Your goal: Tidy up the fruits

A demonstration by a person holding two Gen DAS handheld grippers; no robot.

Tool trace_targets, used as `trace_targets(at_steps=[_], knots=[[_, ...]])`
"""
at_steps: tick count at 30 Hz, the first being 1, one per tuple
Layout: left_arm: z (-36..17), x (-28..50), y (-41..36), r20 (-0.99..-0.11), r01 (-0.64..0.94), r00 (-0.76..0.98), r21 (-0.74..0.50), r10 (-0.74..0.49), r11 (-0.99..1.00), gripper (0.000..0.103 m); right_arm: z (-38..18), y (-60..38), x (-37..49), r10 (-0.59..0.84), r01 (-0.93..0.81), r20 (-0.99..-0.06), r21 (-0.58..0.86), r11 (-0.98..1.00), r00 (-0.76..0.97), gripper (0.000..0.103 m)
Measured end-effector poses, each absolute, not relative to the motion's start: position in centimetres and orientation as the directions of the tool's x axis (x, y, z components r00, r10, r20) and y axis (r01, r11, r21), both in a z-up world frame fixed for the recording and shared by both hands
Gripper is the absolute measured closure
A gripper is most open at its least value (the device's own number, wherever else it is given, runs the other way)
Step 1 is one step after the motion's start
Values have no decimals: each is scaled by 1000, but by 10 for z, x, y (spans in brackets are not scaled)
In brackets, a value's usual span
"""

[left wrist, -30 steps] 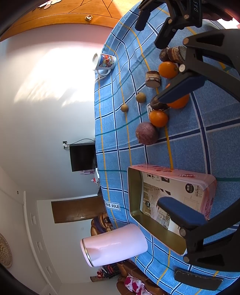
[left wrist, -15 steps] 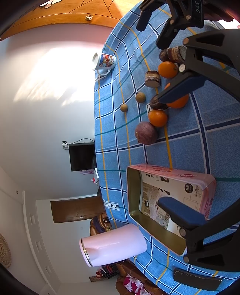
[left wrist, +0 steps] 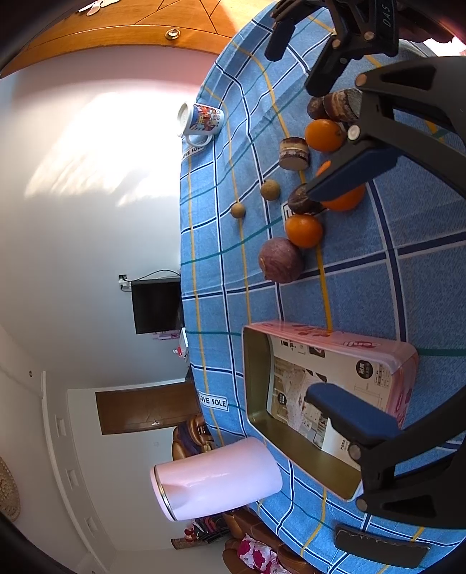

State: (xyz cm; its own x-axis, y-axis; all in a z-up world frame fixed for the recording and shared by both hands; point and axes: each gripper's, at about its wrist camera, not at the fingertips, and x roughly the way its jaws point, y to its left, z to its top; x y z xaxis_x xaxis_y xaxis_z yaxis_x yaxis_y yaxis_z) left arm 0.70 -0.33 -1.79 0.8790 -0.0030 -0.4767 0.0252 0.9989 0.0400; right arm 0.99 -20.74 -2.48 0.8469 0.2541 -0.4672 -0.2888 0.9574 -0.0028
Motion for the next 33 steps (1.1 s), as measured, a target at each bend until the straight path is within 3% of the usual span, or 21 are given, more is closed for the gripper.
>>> trace_targets(at_steps=[13, 19, 26, 33], knots=[[-29, 12, -20, -512, 70, 858, 31, -44, 997, 0, -39, -220, -3, 262, -312, -467, -31, 950, 844, 2], [-37, 18, -31, -539, 113, 838, 17, -86, 993, 2, -57, -215, -3, 291, -359, -510, -37, 932, 809, 20], [-44, 26, -39, -581, 174, 800, -14, -150, 985, 17, -63, -193, 6, 283, -399, -548, -102, 911, 787, 40], [-49, 35, -51, -629, 237, 752, -22, -197, 971, 19, -63, -194, 4, 268, -393, -533, -134, 910, 803, 60]])
